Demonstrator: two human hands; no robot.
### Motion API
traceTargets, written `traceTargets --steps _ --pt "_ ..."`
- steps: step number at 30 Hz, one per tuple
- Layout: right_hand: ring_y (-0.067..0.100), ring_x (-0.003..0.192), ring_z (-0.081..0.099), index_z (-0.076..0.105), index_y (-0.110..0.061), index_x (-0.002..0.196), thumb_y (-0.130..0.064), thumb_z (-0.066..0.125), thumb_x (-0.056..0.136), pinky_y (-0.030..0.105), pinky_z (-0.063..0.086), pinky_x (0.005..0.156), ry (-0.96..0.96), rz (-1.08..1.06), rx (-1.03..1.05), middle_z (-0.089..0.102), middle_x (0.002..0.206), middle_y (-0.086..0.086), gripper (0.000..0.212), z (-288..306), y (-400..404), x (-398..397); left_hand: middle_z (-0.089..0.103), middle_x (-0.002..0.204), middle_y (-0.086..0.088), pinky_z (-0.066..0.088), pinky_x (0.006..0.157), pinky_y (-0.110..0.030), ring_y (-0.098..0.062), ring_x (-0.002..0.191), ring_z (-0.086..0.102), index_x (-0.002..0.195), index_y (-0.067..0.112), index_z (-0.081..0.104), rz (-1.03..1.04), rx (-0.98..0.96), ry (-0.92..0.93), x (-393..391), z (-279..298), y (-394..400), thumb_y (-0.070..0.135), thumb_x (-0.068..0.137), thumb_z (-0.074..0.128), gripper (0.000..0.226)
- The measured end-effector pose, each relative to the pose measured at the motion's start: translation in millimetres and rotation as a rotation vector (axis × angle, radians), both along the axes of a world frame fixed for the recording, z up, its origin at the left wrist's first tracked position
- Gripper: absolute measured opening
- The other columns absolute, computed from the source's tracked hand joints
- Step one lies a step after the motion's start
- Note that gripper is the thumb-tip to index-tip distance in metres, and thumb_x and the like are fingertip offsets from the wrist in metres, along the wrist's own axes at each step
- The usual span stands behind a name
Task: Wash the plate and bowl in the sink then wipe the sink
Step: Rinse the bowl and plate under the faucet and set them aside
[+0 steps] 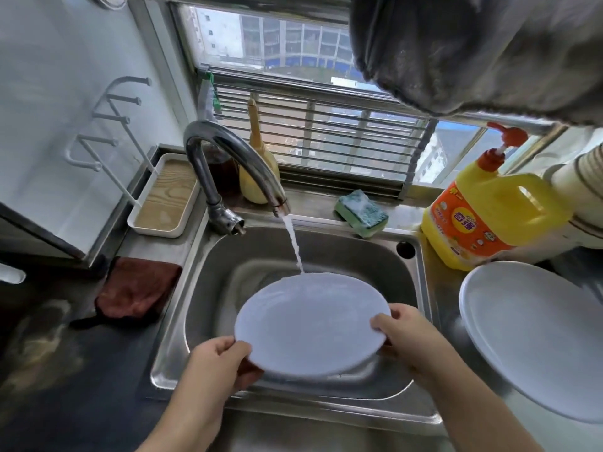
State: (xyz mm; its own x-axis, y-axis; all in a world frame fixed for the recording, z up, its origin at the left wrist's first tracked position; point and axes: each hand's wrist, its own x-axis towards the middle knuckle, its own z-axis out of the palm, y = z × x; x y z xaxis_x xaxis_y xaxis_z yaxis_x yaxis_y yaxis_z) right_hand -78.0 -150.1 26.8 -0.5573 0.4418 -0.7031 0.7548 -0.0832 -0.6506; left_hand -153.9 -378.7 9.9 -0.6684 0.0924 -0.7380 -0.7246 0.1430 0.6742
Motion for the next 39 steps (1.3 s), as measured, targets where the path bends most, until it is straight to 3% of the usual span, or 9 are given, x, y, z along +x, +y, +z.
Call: traceTargets --steps 4,11,17,22,25,29,32,36,39 --pt "0.017 0.092 0.060 0.051 -0.020 0.112 -0.024 0.056 0.093 0.029 0.057 0.074 0.008 0.058 0.197 0.060 0.102 0.002 0.021 14.8 10.8 12.7 0.071 0.064 -0.012 0.053 0.045 -0.023 -0.017 0.053 0.066 0.085 -0.005 0.065 -0.111 0.055 -0.086 7.5 -3.1 16.6 -0.009 0.092 0.043 0.023" --pt "0.002 0.075 0.052 0.045 -0.024 0.114 -0.023 0.053 0.094 0.009 0.038 0.060 0.152 0.126 0.624 0.056 0.099 -0.007 0.021 28.2 8.3 23.5 0.072 0.071 -0.010 0.057 0.051 -0.027 -0.019 0.060 0.068 0.099 -0.003 0.062 -0.263 0.130 -0.257 -9.4 -25.7 59.5 -0.017 0.090 0.034 0.033" --pt "0.013 0.075 0.060 0.048 -0.018 0.131 -0.019 0.055 0.093 0.027 0.053 0.075 0.301 0.283 0.873 0.067 0.099 0.000 0.039 11.4 -8.0 23.0 0.048 0.120 -0.015 0.049 0.073 -0.042 -0.030 0.097 0.053 0.133 0.011 0.043 -0.215 0.113 -0.254 -37.3 -42.9 87.9 0.030 0.101 0.042 0.037" --pt "0.017 0.086 0.072 0.064 -0.011 0.119 0.001 0.082 0.067 0.027 0.056 0.078 0.497 0.591 1.063 0.073 0.101 0.003 0.057 -35.9 -15.1 22.0 0.060 0.093 -0.022 0.058 0.062 -0.041 -0.030 0.066 0.068 0.099 0.003 0.052 0.104 0.488 -0.344 -67.9 -28.3 68.3 0.048 0.099 0.037 0.047" --pt "0.022 0.102 0.067 0.068 -0.008 0.114 0.013 0.081 0.059 0.035 0.050 0.092 0.648 0.666 1.165 0.070 0.110 0.010 0.060 -52.5 -17.2 21.2 0.065 0.082 -0.021 0.057 0.046 -0.031 -0.025 0.056 0.069 0.109 -0.010 0.054 0.152 0.495 -0.395 -69.7 -30.1 53.9 0.017 0.100 0.042 0.031" --pt "0.020 0.121 0.055 0.064 -0.013 0.121 -0.003 0.068 0.083 0.045 0.041 0.103 0.736 0.683 1.048 0.061 0.126 0.003 0.040 -71.9 -11.8 21.1 0.070 0.075 -0.019 0.057 0.051 -0.030 -0.028 0.083 0.061 0.110 -0.011 0.053 0.180 0.512 -0.369 -59.7 -36.9 39.6 -0.006 0.097 0.034 0.024" --pt "0.019 0.136 0.037 0.052 -0.021 0.133 0.000 0.063 0.085 0.047 0.031 0.110 0.523 0.473 0.930 0.046 0.142 -0.001 0.053 -85.5 -14.2 20.3 0.069 0.088 -0.020 0.058 0.060 -0.032 -0.028 0.088 0.061 0.108 -0.006 0.054 0.156 0.517 -0.263 -55.5 -36.7 29.0 -0.007 0.096 0.038 0.020" --pt "0.016 0.123 0.046 0.036 -0.025 0.142 -0.011 0.049 0.094 0.037 0.040 0.103 0.178 -0.110 0.248 0.045 0.139 -0.003 0.051 -82.1 -9.0 3.7 0.067 0.106 -0.019 0.061 0.066 -0.033 -0.028 0.091 0.066 0.121 0.001 0.055 0.075 0.560 -0.178 -59.5 -39.5 11.9 -0.003 0.091 0.048 0.030" --pt "0.024 0.104 0.059 0.047 -0.006 0.132 -0.021 0.040 0.101 0.039 0.052 0.083 0.166 -0.424 -0.292 0.060 0.119 0.013 0.036 -90.1 -7.2 -18.9 0.068 0.109 -0.019 0.060 0.071 -0.034 -0.026 0.090 0.070 0.126 0.003 0.055 0.035 0.615 -0.157 -62.0 -39.5 6.2 0.002 0.083 0.056 0.043"
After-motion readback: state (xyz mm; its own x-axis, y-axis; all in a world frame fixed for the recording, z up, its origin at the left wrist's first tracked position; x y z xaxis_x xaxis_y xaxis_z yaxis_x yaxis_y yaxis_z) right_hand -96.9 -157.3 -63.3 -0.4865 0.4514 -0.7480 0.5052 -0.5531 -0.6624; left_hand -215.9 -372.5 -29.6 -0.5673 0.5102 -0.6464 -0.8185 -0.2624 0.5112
